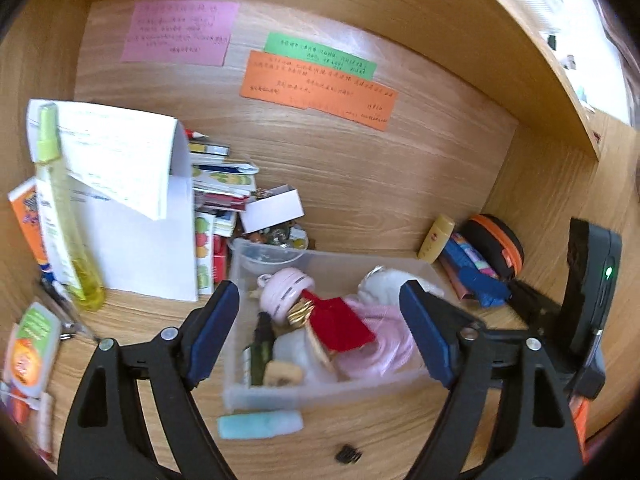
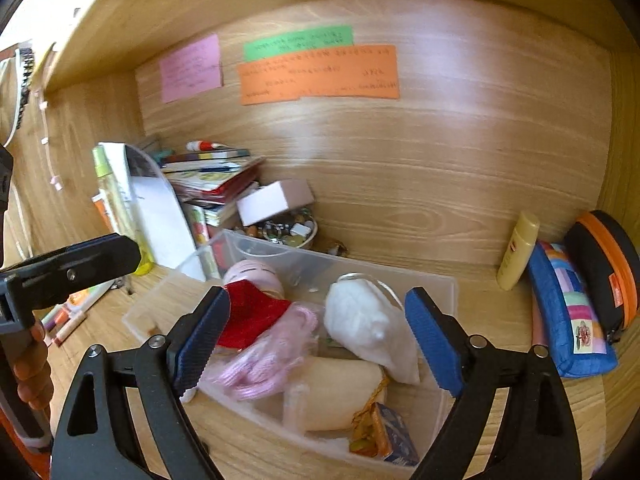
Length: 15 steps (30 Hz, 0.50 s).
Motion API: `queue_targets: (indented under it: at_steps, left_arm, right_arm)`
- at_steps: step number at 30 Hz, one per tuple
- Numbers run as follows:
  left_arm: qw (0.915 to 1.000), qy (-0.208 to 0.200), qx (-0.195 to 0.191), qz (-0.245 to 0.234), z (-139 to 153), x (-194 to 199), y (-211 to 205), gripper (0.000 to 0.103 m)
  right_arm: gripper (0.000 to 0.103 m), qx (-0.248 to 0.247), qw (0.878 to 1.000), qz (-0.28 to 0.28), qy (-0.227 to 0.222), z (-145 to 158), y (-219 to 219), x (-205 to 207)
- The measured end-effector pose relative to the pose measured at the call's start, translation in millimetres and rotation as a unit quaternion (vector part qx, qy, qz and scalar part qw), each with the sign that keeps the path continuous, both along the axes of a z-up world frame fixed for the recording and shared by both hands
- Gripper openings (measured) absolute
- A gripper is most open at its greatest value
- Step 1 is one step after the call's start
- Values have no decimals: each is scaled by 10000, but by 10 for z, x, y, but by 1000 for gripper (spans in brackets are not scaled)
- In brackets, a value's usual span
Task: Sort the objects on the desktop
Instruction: 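Move the right tool to the black clip while the left tool moves to the blue tube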
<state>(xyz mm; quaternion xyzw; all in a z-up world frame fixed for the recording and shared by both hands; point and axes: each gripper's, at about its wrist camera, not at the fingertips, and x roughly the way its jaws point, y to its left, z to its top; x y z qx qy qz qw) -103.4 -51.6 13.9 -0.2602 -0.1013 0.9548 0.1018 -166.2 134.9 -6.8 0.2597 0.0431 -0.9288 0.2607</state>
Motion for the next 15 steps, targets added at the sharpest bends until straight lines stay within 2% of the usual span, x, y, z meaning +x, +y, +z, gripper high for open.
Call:
queue_targets:
  at_steps: [4,10,15]
  left_arm:
    - [9996,-91,-246,71,-64,137,-73,86]
    - [9976,-459,-458,226,-302,263,-193,86]
    - [9939,-844,-583,393,-537,373,-341,86]
  right_arm:
    - [93,43,9998,158,77,-1,-43,165]
    - [93,175,9983,533,133,-52,-112,445]
    - [93,338,9957,865,13,-162,-180,607]
